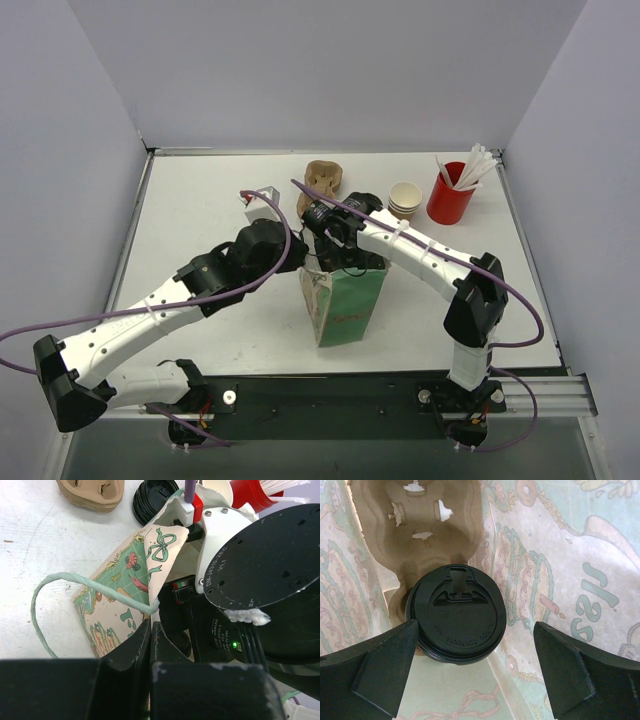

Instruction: Pack the takeout coffee

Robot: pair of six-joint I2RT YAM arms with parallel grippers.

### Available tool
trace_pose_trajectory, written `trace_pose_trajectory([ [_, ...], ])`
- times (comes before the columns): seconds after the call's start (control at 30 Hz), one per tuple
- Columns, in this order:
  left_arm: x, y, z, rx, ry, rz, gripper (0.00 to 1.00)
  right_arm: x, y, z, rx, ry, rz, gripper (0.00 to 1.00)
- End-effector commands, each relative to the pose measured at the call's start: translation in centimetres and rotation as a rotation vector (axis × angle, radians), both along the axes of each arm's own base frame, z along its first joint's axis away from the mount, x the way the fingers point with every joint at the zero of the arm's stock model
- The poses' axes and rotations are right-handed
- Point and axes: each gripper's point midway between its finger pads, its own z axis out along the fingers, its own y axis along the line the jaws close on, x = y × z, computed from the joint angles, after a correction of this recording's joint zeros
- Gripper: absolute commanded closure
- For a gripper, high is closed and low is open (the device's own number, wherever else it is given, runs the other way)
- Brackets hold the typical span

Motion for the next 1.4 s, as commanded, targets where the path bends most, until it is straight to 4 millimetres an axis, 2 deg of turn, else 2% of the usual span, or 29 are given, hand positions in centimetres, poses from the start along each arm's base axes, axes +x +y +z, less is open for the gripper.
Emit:
trace_pose_trajectory([
  [0.0, -0.9, 1.5, -2.9, 0.119, 0.071, -0.012, 1.00, 0.4, 1.4, 2.8, 0.084, -0.038, 0.027, 0.07],
  [0.17, -1.0, 1.6, -3.2, 0.120, 0.074, -0.010, 1.00, 0.4, 1.5, 3.3, 0.080, -0.044, 0.029, 0.07],
  [0.33, -1.1, 1.8, -3.4, 0.119, 0.075, -0.011, 1.00, 0.5, 0.8, 2.6, 0.040, -0.042, 0.021, 0.07],
  [0.67, -0.6, 0.6, -2.0, 0.096, 0.087, -0.041, 1.00, 1.2, -0.7, 1.3, -0.057, -0.088, 0.014, 0.07],
  [0.93, -0.2, -0.2, -1.1, 0.067, 0.115, -0.063, 1.00, 1.6, -0.1, 1.0, -0.058, -0.114, 0.017, 0.07],
  [1.03, -0.2, -0.2, -0.9, 0.059, 0.121, -0.070, 0.94, 1.5, 0.2, 1.0, -0.043, -0.112, 0.015, 0.07],
  [1.1, -0.3, -0.1, -0.8, 0.052, 0.123, -0.073, 0.82, 1.7, 0.5, 1.1, -0.036, -0.116, 0.016, 0.07],
  [1.17, -0.3, 0.0, -0.7, 0.045, 0.124, -0.076, 0.78, 1.8, 0.5, 1.1, -0.039, -0.114, 0.016, 0.07],
  [1.2, -0.3, 0.0, -0.8, 0.047, 0.128, -0.075, 0.72, 1.7, 0.6, 1.0, -0.039, -0.112, 0.018, 0.07],
  [1.37, -0.5, 0.4, -0.8, 0.036, 0.130, -0.076, 0.70, 1.5, 0.8, 0.6, -0.041, -0.104, 0.017, 0.08],
])
